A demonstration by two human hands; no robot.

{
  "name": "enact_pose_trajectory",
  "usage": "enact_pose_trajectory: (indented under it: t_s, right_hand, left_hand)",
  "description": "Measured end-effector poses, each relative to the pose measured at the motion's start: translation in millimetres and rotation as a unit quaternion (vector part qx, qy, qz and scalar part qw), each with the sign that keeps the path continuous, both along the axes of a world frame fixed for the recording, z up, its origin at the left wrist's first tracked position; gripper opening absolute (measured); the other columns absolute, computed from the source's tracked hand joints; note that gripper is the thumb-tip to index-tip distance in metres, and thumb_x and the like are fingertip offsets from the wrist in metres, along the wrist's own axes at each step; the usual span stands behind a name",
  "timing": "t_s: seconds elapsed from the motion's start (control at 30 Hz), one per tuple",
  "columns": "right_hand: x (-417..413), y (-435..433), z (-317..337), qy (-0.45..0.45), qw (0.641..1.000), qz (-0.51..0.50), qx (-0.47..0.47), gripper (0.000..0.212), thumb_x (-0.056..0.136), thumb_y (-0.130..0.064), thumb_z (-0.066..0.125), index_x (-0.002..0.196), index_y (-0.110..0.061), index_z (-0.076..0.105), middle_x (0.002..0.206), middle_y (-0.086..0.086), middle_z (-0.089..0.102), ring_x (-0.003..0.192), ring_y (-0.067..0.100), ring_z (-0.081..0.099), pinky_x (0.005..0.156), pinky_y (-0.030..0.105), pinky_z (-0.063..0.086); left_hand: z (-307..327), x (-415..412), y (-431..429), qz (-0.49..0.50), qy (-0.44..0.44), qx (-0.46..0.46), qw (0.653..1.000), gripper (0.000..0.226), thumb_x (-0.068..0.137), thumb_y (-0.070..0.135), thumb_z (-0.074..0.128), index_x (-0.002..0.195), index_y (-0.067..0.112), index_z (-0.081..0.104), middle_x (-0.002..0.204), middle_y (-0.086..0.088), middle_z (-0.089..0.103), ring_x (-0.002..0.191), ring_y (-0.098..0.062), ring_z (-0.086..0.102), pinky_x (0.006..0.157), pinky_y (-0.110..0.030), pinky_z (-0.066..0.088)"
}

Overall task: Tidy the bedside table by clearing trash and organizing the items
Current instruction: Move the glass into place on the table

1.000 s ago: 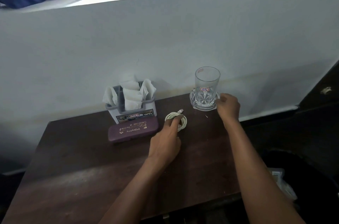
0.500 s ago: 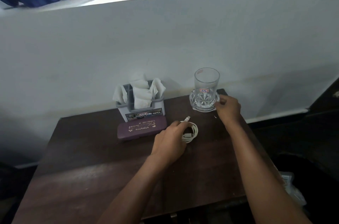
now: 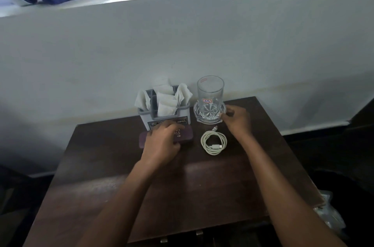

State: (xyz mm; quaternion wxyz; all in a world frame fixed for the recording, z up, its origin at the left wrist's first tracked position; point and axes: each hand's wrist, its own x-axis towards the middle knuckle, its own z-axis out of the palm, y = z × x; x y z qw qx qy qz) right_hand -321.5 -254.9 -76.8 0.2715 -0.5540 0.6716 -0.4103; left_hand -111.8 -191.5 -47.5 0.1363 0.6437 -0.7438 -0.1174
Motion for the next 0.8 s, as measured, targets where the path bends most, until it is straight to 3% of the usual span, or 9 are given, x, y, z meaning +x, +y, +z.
enact_pose_trajectory:
  t_s: [0.17, 0.23, 0.33, 0.5, 0.67, 0.73, 0.8]
  right_hand:
    - [-3, 0, 6, -0.022, 0.999, -0.023, 0.038, 0.025, 0.082, -0.011, 0.063, 0.105, -0.003, 0.064, 0.096, 0.016, 0.07, 0.092, 0.03, 0.065, 0.082, 0.037, 0.048]
    - [-7, 0, 8, -0.014, 0.997, -0.034, 0.065, 0.004, 0.082, -0.014, 0.06, 0.084, -0.012, 0.063, 0.091, 0.016, 0.069, 0.087, 0.033, 0.066, 0.079, 0.04, 0.051]
    - [-14, 9, 11, 0.016, 0.991, -0.016, 0.132, 0.021, 0.08, -0.015, 0.059, 0.06, -0.017, 0.057, 0.077, 0.016, 0.071, 0.072, 0.03, 0.068, 0.071, 0.042, 0.055]
    - [-12, 28, 16, 0.081, 0.972, 0.077, 0.208, 0.012, 0.075, -0.026, 0.07, 0.073, -0.014, 0.066, 0.068, 0.006, 0.067, 0.056, 0.017, 0.061, 0.054, 0.026, 0.048]
    - [-2, 35, 16, 0.109, 0.967, 0.088, 0.213, 0.019, 0.071, -0.024, 0.076, 0.064, -0.02, 0.059, 0.071, 0.007, 0.068, 0.059, 0.02, 0.061, 0.06, 0.033, 0.053]
    - [0, 34, 17, 0.096, 0.969, 0.079, 0.215, 0.017, 0.072, -0.02, 0.075, 0.066, -0.017, 0.06, 0.074, 0.013, 0.07, 0.059, 0.023, 0.063, 0.055, 0.031, 0.053]
    - [-1, 32, 16, 0.088, 0.972, 0.057, 0.21, 0.014, 0.073, -0.02, 0.074, 0.07, -0.015, 0.061, 0.07, 0.012, 0.069, 0.062, 0.027, 0.067, 0.059, 0.035, 0.056]
  left_hand:
    - [-1, 12, 2, 0.025, -0.011, 0.016, 0.999, 0.057, 0.074, 0.014, 0.06, 0.128, 0.031, 0.051, 0.137, 0.006, 0.048, 0.127, -0.023, 0.042, 0.106, -0.041, 0.033]
    - [-1, 17, 3, 0.038, -0.021, 0.038, 0.998, 0.061, 0.075, 0.013, 0.059, 0.131, 0.033, 0.046, 0.14, 0.005, 0.044, 0.128, -0.025, 0.04, 0.108, -0.044, 0.03]
    - [-3, 23, 6, 0.044, -0.032, 0.052, 0.997, 0.066, 0.076, 0.011, 0.057, 0.136, 0.034, 0.041, 0.141, 0.004, 0.04, 0.127, -0.028, 0.038, 0.109, -0.047, 0.029]
    - [1, 30, 6, 0.032, -0.006, 0.069, 0.997, 0.067, 0.075, 0.01, 0.063, 0.135, 0.033, 0.043, 0.14, 0.003, 0.039, 0.122, -0.03, 0.04, 0.101, -0.043, 0.037]
    - [3, 34, 9, 0.002, -0.023, 0.088, 0.996, 0.073, 0.074, 0.007, 0.062, 0.138, 0.033, 0.04, 0.14, 0.002, 0.038, 0.123, -0.03, 0.038, 0.099, -0.044, 0.038]
    - [2, 33, 11, -0.004, -0.018, 0.084, 0.996, 0.073, 0.074, 0.005, 0.061, 0.138, 0.033, 0.041, 0.138, 0.002, 0.039, 0.123, -0.029, 0.038, 0.098, -0.042, 0.037]
    - [1, 33, 11, -0.007, -0.015, 0.08, 0.997, 0.072, 0.074, 0.004, 0.06, 0.137, 0.033, 0.042, 0.137, 0.002, 0.04, 0.122, -0.029, 0.038, 0.098, -0.041, 0.037]
